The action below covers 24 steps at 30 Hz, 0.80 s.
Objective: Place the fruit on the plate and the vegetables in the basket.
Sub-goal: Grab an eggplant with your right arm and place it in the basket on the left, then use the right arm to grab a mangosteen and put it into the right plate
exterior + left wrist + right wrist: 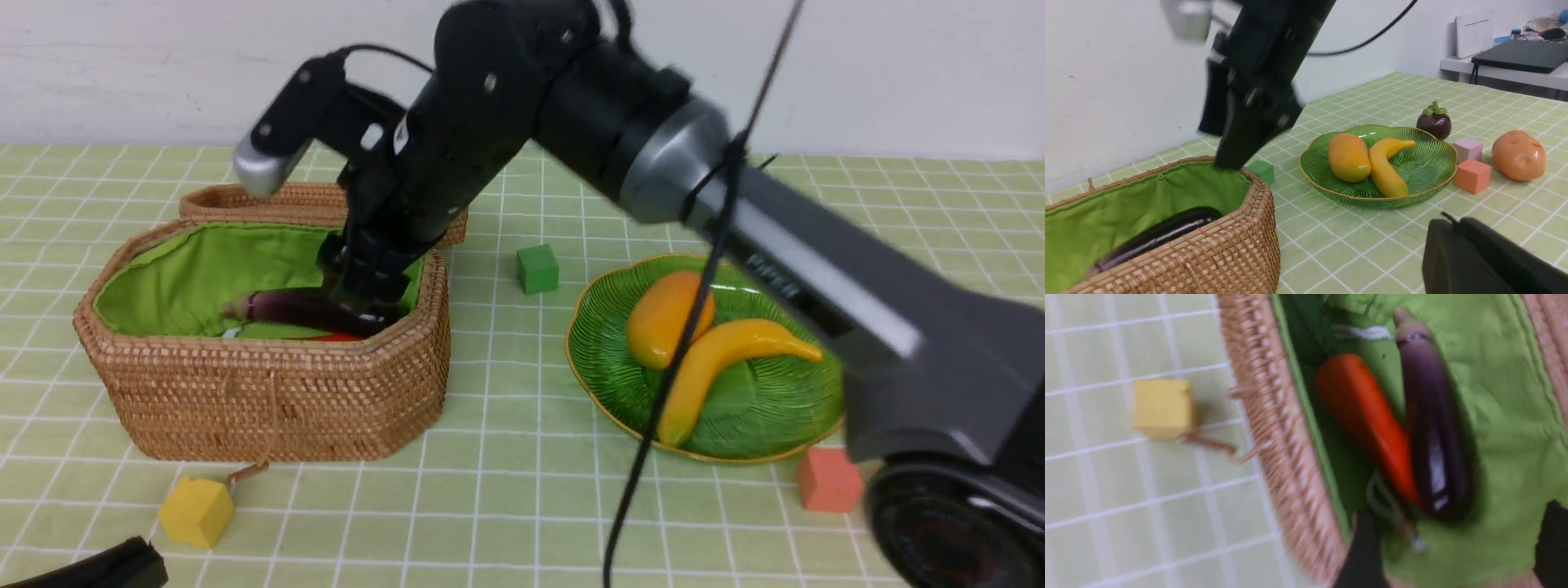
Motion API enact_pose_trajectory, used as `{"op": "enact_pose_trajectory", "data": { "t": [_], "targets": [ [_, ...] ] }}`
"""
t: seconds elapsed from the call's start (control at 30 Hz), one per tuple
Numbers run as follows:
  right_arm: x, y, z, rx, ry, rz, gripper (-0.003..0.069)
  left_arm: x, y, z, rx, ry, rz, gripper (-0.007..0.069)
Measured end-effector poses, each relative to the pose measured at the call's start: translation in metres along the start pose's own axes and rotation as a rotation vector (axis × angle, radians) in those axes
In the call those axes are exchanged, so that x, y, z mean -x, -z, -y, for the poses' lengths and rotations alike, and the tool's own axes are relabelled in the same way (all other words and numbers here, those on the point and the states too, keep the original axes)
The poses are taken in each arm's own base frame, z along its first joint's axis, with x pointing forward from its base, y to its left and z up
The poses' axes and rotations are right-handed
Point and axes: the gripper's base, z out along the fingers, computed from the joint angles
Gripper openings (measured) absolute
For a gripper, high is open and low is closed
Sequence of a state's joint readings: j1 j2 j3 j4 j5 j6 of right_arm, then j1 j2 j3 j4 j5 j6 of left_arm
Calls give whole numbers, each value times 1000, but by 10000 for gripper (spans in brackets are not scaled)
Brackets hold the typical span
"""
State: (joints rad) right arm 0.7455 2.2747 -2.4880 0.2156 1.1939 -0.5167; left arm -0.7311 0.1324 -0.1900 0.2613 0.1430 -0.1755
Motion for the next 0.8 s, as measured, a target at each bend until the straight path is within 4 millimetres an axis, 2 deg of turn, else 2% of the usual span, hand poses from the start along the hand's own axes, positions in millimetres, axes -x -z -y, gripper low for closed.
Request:
{"op": "enact_pose_trajectory", "data": {
  "t": [0.07,0.1,0.13,0.17,0.23,0.27,0.3,0.33,0.37,0.47,0.6,0.63,0.67,0.7,0.73,0.77,0.8],
  "targets": [
    [4,21,-3,4,-46,0,431,0,0,0,0,0,1,9],
    [8,37,-5,-3,-76,18,379,0,0,0,0,0,1,11],
    [8,39,-5,-4,-89,20,371,0,0,0,0,0,1,11],
    [12,54,-7,-12,-129,42,311,0,0,0,0,0,2,13],
    [15,69,-9,-19,-175,67,237,0,0,0,0,0,2,15],
    [17,80,-10,-26,-207,85,174,0,0,0,-1,5,2,15],
    [17,80,-10,-25,-214,84,174,0,0,0,-1,6,2,15],
    [19,95,-11,-43,-261,101,99,0,0,0,-2,28,2,15],
    [19,103,-12,-59,-290,108,63,0,0,0,-3,47,1,16],
    [12,132,-15,-123,-345,96,0,-1,0,1,-8,164,-10,18],
    [-19,178,-25,-221,-388,35,-13,-3,0,1,-9,299,-35,18],
    [-21,181,-26,-227,-392,31,-13,-3,0,1,-9,300,-35,18],
    [-34,192,-28,-243,-418,12,-13,-3,0,1,-9,310,-35,18],
    [-61,211,-31,-273,-488,-21,-13,-3,0,1,-10,323,-36,18],
    [-68,209,-29,-279,-508,-41,-13,-3,0,1,-10,326,-37,18],
    [-85,218,-29,-302,-561,-62,-13,-3,0,2,-11,336,-38,20],
    [-111,228,-26,-340,-643,-92,-12,-3,0,2,-13,351,-39,20]
  ]
}}
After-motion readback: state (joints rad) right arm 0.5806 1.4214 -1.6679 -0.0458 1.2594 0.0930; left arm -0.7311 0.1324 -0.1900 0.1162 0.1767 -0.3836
